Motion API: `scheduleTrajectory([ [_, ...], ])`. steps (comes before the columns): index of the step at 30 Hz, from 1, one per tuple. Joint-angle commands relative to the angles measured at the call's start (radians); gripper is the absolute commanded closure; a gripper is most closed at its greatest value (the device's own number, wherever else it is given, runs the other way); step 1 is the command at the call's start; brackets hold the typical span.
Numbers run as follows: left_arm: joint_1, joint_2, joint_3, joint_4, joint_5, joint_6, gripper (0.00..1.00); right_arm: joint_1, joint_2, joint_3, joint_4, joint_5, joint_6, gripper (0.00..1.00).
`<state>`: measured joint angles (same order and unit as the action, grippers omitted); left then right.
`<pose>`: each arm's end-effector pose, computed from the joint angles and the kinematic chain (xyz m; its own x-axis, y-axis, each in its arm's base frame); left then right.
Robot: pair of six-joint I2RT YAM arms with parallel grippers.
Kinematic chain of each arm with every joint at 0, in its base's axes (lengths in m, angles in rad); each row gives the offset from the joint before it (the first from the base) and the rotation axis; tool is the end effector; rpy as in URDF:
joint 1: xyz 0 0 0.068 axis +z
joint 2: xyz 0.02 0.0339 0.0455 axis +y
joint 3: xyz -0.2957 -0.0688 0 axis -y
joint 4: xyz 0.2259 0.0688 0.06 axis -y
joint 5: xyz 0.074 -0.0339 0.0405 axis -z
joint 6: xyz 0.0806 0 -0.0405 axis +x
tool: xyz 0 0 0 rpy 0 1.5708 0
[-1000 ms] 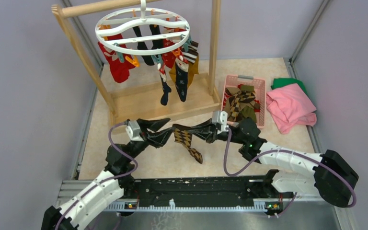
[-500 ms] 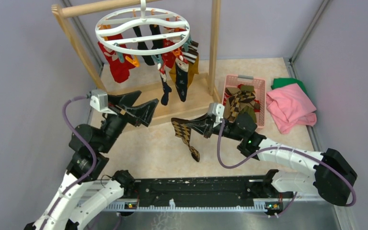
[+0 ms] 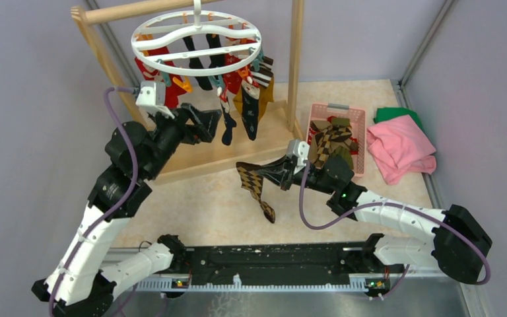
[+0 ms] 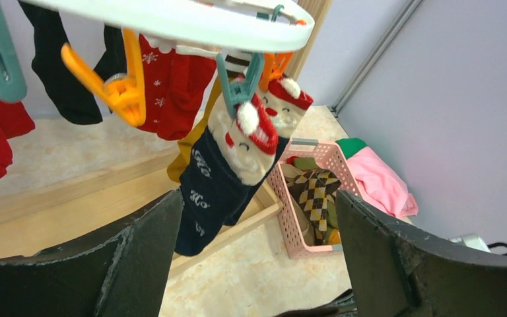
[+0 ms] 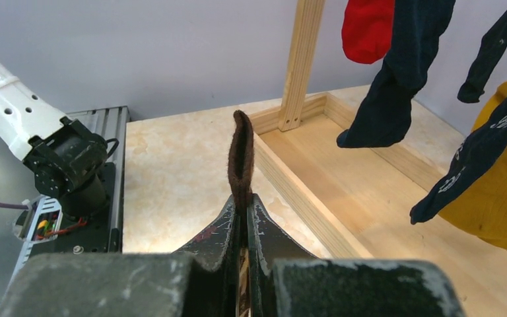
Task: Clip the socks to the hanger
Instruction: Open the clamp at the hanger.
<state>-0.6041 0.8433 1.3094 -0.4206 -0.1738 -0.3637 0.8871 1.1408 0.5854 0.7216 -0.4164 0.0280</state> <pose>0.1325 -0.0745 0.4964 -0.1135 -0.3474 -0.9308 0.4033 0.8401 -0.3627 0.1427 0.2268 0.3386 0.0776 0.1357 -0.9877 -0.9635 0.2647 -0.0393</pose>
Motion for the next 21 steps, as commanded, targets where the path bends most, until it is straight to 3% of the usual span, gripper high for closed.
scheduleTrajectory([
  [1,0.024,0.065,0.127,-0.076,0.016,0.017,0.09,-0.013,-0.013,0.031,0.033,-0.008,0.040,1.00],
  [5,0.097,0.112,0.165,-0.125,0.043,0.026,0.10,-0.026,-0.034,0.022,0.039,-0.018,0.063,1.00],
  [11,0.164,0.117,0.145,-0.220,-0.135,0.082,0.18,-0.039,-0.077,0.000,0.035,-0.012,0.068,1.00],
  [15,0.164,0.102,0.124,-0.205,-0.190,0.114,0.17,-0.049,-0.076,-0.003,0.044,-0.018,0.075,1.00],
  [21,0.193,0.154,0.148,-0.122,-0.140,0.136,0.17,-0.052,-0.067,-0.006,0.057,-0.031,0.088,1.00],
])
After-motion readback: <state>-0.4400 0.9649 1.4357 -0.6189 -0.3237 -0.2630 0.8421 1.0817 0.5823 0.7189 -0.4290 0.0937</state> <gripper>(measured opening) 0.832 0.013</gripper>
